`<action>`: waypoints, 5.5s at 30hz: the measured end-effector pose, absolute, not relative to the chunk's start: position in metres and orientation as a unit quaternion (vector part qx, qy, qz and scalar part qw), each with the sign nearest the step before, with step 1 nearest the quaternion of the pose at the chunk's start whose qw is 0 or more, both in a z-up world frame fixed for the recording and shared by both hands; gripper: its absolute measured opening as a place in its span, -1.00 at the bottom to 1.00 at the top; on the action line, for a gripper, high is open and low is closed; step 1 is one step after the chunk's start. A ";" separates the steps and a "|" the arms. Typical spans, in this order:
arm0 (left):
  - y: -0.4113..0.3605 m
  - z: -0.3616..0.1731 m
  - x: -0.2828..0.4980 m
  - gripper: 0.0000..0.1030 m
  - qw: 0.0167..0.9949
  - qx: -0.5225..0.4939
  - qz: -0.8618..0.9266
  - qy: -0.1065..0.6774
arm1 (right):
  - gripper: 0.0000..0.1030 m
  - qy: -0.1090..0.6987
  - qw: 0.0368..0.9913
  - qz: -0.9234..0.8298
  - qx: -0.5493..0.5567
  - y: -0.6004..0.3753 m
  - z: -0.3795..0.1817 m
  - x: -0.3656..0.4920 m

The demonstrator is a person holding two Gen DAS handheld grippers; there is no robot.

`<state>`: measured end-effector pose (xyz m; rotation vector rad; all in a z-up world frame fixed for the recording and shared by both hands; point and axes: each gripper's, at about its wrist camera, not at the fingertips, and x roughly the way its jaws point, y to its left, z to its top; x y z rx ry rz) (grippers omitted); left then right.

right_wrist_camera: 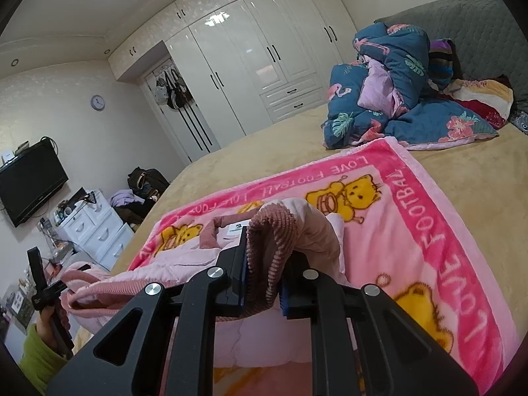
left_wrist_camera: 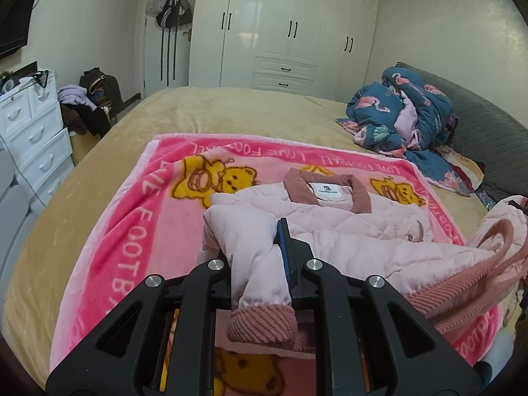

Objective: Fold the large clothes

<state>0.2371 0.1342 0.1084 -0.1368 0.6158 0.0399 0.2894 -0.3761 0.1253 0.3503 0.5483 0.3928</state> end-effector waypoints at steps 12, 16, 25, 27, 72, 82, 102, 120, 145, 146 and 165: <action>0.148 0.086 0.292 -0.81 0.938 -0.075 0.043 0.335 | -0.73 0.310 0.919 0.169 0.176 -0.366 0.101 0.366; 0.155 0.070 0.321 -0.79 0.929 -0.076 0.052 0.359 | -0.73 0.335 0.912 0.160 0.175 -0.361 0.086 0.400; 0.162 0.035 0.366 -0.76 0.909 -0.089 0.064 0.403 | -0.38 0.388 0.871 0.176 0.246 -0.362 0.043 0.461; 0.163 0.029 0.371 -0.75 0.906 -0.096 0.064 0.408 | 0.07 0.383 0.858 0.192 0.283 -0.368 0.037 0.466; 0.170 -0.036 0.292 -0.30 0.913 -0.095 -0.008 0.397 | -0.32 0.365 0.910 0.192 0.041 -0.345 -0.043 0.356; 0.185 0.017 0.348 -0.74 0.923 -0.105 0.043 0.368 | -0.66 0.304 0.937 0.163 0.049 -0.326 0.027 0.415; 0.190 -0.020 0.389 -0.53 0.905 -0.072 0.100 0.407 | -0.35 0.409 0.907 0.086 0.045 -0.316 -0.043 0.492; 0.206 -0.012 0.299 0.60 0.893 -0.159 0.130 0.401 | 0.92 0.392 0.886 0.093 0.227 -0.386 -0.041 0.375; 0.200 -0.094 0.330 0.84 0.795 -0.455 0.077 0.393 | 0.92 0.429 0.826 0.128 0.343 -0.340 -0.091 0.409; 0.202 -0.096 0.332 0.84 0.794 -0.461 0.077 0.389 | 0.92 0.428 0.825 0.126 0.348 -0.339 -0.092 0.412; 0.156 0.006 0.323 -0.44 0.907 -0.258 0.053 0.328 | -0.46 0.306 0.933 0.174 0.080 -0.269 0.020 0.386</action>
